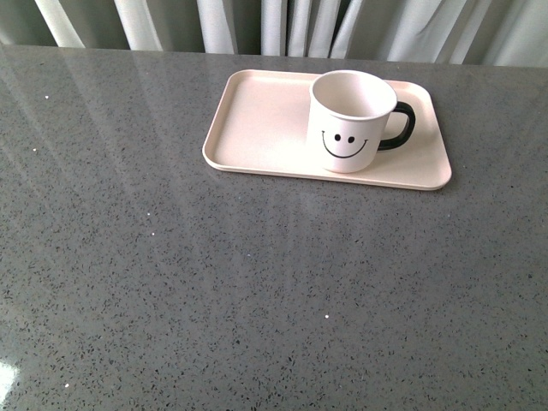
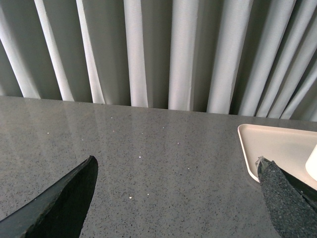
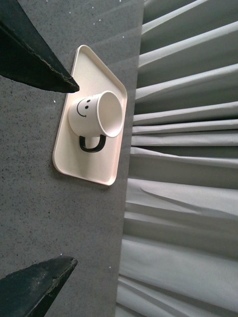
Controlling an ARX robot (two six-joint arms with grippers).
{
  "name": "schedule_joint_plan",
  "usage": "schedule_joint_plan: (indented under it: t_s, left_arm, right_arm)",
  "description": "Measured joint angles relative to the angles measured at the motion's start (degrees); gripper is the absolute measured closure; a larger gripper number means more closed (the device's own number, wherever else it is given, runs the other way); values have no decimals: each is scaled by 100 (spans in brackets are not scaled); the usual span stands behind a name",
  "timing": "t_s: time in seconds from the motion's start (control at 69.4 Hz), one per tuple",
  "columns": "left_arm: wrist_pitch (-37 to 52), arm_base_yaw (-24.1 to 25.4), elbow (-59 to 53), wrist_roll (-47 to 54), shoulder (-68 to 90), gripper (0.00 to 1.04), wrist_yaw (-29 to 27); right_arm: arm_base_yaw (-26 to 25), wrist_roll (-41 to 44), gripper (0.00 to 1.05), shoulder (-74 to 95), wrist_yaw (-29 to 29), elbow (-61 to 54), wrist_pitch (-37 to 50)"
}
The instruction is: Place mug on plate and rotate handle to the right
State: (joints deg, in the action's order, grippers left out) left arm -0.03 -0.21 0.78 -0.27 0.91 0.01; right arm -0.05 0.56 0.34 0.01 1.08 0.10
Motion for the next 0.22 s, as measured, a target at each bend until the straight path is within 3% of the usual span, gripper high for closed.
schedule_joint_plan:
  t_s: [0.216]
  left_arm:
    - [2, 0, 0, 0, 0, 9, 0]
  right_arm:
    - [0, 0, 9, -2, 0, 0, 0]
